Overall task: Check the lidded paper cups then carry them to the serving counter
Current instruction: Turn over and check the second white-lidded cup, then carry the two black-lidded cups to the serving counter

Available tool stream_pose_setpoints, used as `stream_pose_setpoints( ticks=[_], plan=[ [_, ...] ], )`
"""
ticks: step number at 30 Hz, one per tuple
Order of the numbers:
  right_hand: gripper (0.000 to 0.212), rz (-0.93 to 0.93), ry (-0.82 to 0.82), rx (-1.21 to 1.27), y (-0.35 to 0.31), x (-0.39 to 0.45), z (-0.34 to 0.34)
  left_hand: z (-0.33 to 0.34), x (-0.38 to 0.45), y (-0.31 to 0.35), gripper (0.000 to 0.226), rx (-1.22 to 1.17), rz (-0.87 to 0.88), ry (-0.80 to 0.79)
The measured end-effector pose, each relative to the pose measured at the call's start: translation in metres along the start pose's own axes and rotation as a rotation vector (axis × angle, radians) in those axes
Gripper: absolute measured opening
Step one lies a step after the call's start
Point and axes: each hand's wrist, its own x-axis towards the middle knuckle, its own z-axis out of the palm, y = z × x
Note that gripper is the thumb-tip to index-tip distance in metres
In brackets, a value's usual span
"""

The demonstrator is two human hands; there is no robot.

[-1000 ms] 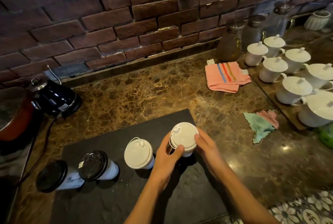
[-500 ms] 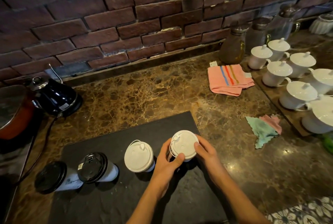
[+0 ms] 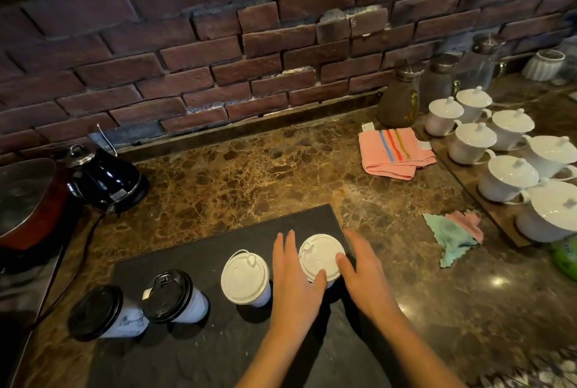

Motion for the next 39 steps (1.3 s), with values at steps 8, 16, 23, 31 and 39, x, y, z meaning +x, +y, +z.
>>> stream_pose_setpoints(
  ticks=[8,16,23,31,39],
  plan=[
    [0.069,-0.272,0.204,-0.664,-0.049,0.008,-0.033,-0.057,0.009,0.020,0.093,0.595,0.295,0.284],
    [0.082,-0.484,0.170,-0.823,-0.130,0.017,-0.003,-0.160,0.005,-0.019,0.099,0.674,0.118,0.538],
    [0.082,-0.592,0.135,-0.791,-0.201,-0.006,0.069,-0.244,-0.024,-0.072,0.099,0.650,0.017,0.618],
    [0.080,-0.595,0.157,-0.776,-0.240,-0.050,0.153,-0.316,-0.050,-0.159,0.100,0.595,-0.017,0.607],
    [0.086,-0.336,-0.013,-0.466,-0.203,-0.121,0.206,-0.302,-0.069,-0.233,0.110,0.115,-0.122,0.422]
  ],
)
